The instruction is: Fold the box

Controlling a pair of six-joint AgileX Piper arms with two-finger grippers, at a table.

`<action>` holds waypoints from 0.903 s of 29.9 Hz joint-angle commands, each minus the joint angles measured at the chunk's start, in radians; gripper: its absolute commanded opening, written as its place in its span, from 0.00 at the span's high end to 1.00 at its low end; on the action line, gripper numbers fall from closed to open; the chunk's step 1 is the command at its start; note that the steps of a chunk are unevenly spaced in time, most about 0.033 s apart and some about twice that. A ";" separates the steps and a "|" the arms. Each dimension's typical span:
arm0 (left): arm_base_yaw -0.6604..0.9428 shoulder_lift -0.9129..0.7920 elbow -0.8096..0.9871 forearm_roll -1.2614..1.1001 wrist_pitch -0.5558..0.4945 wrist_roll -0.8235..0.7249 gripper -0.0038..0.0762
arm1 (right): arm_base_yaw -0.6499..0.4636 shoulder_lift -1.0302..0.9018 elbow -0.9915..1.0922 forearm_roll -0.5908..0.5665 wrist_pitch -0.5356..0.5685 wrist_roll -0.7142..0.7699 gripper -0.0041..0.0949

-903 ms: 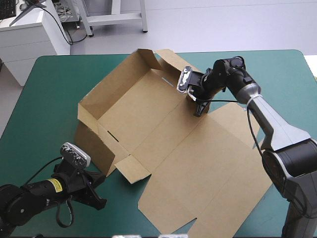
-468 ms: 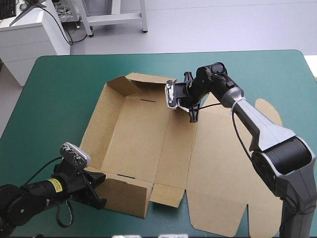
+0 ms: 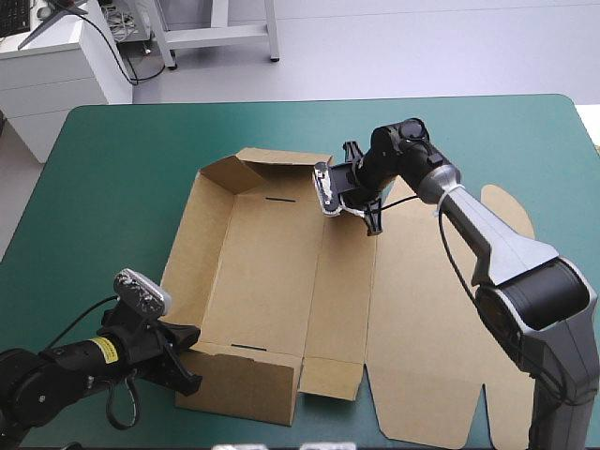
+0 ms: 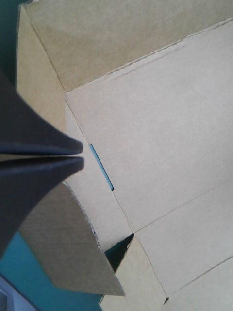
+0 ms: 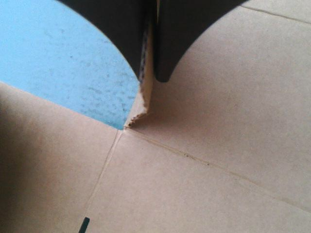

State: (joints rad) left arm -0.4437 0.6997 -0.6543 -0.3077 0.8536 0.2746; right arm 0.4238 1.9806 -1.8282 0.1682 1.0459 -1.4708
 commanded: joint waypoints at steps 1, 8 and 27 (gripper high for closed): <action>-0.003 -0.003 -0.035 -0.022 -0.054 -0.003 0.96 | -0.002 -0.062 -0.035 0.018 -0.025 -0.040 0.98; -0.003 -0.003 -0.035 -0.022 -0.065 -0.003 0.96 | -0.002 -0.062 -0.035 0.018 -0.023 -0.075 0.98; -0.003 -0.003 -0.035 -0.006 -0.065 -0.003 0.96 | -0.002 -0.051 -0.035 0.215 -0.071 -0.149 0.96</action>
State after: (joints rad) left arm -0.4437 0.6997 -0.6543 -0.2958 0.8386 0.2746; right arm 0.4238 1.9825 -1.8282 0.3211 1.0179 -1.6144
